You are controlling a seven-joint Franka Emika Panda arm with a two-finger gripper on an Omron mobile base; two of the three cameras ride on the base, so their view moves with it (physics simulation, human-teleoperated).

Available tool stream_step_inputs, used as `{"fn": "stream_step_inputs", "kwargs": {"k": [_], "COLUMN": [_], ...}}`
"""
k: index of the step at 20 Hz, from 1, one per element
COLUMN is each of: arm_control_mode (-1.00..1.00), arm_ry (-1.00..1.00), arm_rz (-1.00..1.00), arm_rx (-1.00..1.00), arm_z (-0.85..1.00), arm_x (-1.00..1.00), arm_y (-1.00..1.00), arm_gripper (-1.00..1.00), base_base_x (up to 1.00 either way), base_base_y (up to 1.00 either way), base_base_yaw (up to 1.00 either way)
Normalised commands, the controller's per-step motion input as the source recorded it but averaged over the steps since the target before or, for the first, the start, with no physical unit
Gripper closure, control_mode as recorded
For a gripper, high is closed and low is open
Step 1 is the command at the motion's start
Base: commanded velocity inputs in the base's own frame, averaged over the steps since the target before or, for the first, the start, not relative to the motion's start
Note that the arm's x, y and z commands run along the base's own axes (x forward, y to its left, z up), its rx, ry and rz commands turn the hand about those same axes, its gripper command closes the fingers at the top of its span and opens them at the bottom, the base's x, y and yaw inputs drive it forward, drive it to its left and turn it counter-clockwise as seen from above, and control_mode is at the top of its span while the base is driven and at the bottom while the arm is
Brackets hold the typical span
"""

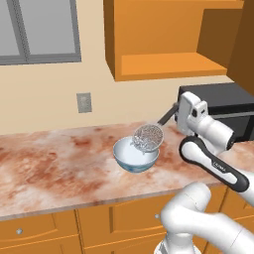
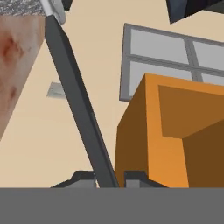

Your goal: Open the cabinet and setup a tea strainer by placing it in the bowl upright.

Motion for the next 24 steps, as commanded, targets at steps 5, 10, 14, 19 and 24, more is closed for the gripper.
{"fn": "stream_step_inputs", "kwargs": {"k": [5,10,14,19,24], "arm_control_mode": [-1.0,-1.0,-1.0,-1.0,-1.0], "arm_ry": [0.0,0.0,0.0,0.0,-0.02], "arm_rz": [0.0,0.0,0.0,0.0,0.0], "arm_rx": [-0.01,0.0,0.0,0.0,0.05], "arm_z": [-0.31,-0.26,-0.31,-0.29,-0.25], "arm_x": [0.04,0.0,0.0,0.0,0.0], "arm_y": [0.11,0.06,0.02,0.04,0.04], "arm_gripper": [1.0,1.0,1.0,1.0,1.0], "base_base_x": [0.0,0.0,0.0,0.0,0.0], "base_base_y": [0.0,0.0,0.0,0.0,0.0], "base_base_yaw": [0.0,0.0,0.0,0.0,0.0]}}
